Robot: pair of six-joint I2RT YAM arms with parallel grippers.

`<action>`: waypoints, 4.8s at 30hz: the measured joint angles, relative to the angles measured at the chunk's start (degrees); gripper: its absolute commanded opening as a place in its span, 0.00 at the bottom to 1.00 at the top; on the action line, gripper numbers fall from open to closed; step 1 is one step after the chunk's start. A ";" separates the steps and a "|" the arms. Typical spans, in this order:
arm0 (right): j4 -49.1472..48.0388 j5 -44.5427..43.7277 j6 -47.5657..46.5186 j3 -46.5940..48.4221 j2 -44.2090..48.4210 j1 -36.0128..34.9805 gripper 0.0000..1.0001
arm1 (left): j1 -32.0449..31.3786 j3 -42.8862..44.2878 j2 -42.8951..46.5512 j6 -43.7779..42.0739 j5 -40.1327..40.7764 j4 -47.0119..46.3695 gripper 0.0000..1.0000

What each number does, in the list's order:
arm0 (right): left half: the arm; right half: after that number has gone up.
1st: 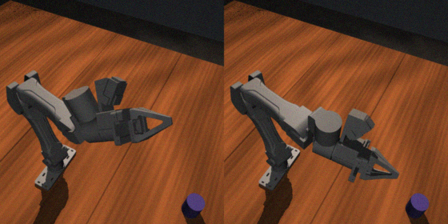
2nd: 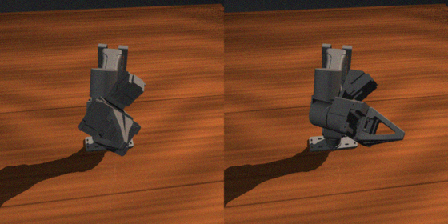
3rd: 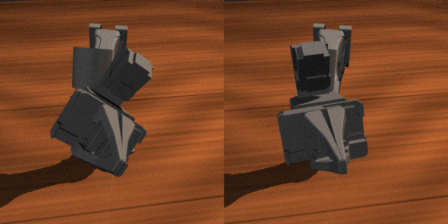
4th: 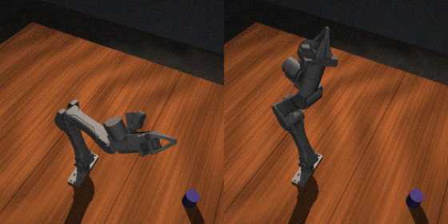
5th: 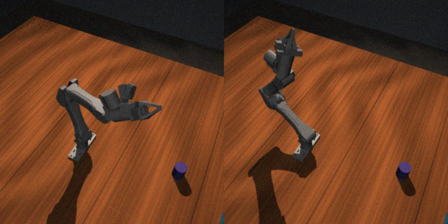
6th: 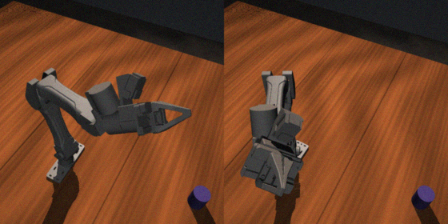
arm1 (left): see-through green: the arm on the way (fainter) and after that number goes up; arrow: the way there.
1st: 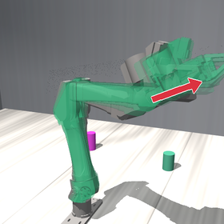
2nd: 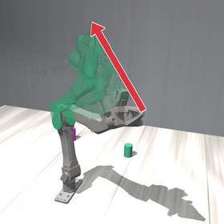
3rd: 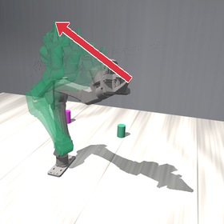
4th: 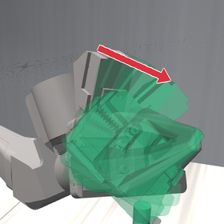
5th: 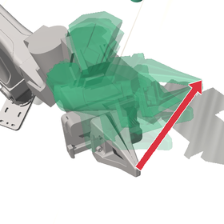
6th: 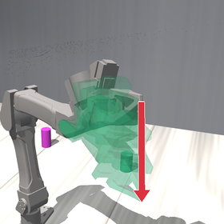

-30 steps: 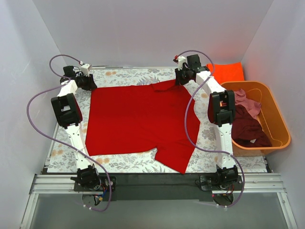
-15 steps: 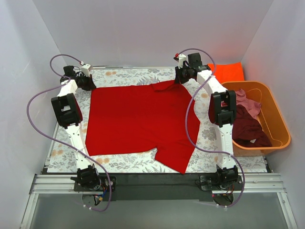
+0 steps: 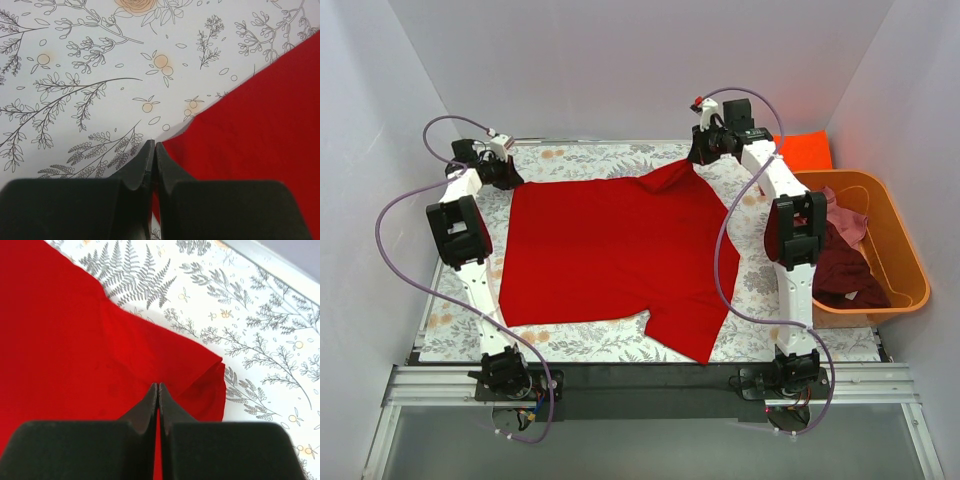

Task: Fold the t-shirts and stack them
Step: Fold the tshirt

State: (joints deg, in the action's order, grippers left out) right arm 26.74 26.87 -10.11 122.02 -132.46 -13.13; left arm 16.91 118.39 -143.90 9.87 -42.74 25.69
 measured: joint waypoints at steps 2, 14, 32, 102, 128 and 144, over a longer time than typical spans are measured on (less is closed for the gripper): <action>-0.02 0.44 0.33 0.00 1.03 0.00 0.01 | 0.33 -0.33 0.11 -0.55 -1.27 -0.42 0.00; -0.22 2.25 2.36 -6.86 10.36 0.00 0.01 | 3.02 -11.45 10.01 -9.55 -9.42 -2.69 0.00; 2.40 3.74 3.98 -26.75 28.72 0.00 0.01 | 6.23 -25.24 23.26 -34.29 -16.28 4.57 0.00; 9.31 -18.62 -20.76 -34.93 18.93 -24.28 0.45 | 1.75 -46.47 41.66 -2.08 -23.98 -1.55 0.57; 11.82 -17.84 -16.94 -28.94 14.23 -23.76 0.45 | 1.75 -47.78 43.19 0.39 -23.67 -5.64 0.59; 13.94 -18.18 -17.16 -26.69 10.58 -23.28 0.09 | 1.75 -47.76 43.21 -0.96 -23.71 -5.62 0.59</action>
State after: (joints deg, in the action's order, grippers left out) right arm 40.69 8.69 -27.27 95.33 -121.89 -36.40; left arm 18.65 70.63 -100.68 8.91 -66.46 20.08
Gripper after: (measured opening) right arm 0.107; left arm 0.589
